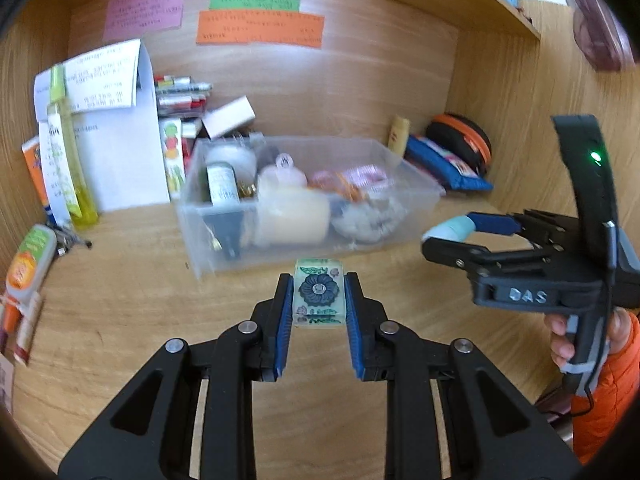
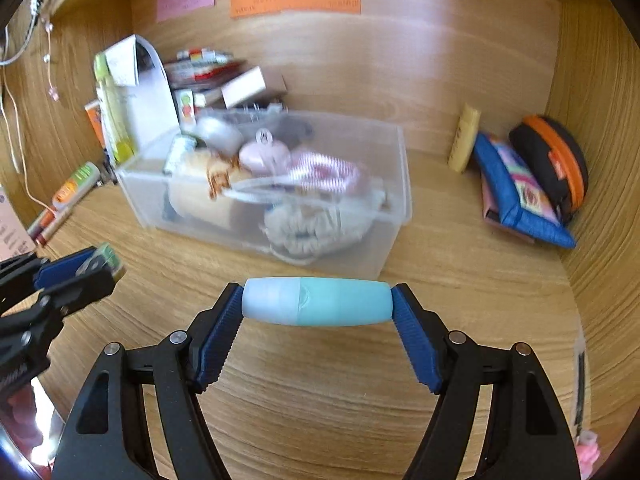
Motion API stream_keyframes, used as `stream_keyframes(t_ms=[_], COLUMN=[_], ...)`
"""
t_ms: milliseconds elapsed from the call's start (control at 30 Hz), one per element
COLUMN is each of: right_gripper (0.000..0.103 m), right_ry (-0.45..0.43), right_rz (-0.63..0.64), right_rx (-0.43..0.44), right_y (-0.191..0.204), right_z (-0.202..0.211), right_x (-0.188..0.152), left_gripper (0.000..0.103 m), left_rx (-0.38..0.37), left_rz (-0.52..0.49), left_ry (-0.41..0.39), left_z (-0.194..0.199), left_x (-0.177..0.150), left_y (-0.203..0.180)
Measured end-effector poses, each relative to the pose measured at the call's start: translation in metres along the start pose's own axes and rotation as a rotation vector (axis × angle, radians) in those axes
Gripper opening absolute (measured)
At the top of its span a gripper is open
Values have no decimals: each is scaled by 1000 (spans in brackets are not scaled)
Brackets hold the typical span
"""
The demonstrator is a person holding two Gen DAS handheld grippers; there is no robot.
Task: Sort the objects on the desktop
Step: 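Lift packet with left gripper while right gripper carries blue tube over bin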
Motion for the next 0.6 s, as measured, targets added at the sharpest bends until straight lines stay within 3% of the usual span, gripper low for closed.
stream_keyframes(t_ms=[433,600], right_gripper=[71,71], right_ry=[-93,-126], right_rz=[22,26], right_rx=[-3,14], right_y=[-3,1], right_z=[9,9], right_x=[46,65], left_gripper=[24,24], left_rx=[29,26], left_rz=[-17,-19], left_ry=[-135,-152], left_z=[2,-7], left_x=[71,91], left_y=[31,39])
Point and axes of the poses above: each gripper's, at about its wrist camera, not at the fingertips, and z roughly against the way its jaws point, y to its left, x to its top, the point moved 6 cm from there along -z, roughly the way its jaws point, and after that the axes turned 8 degrees about -z, right-handed, at the moved point
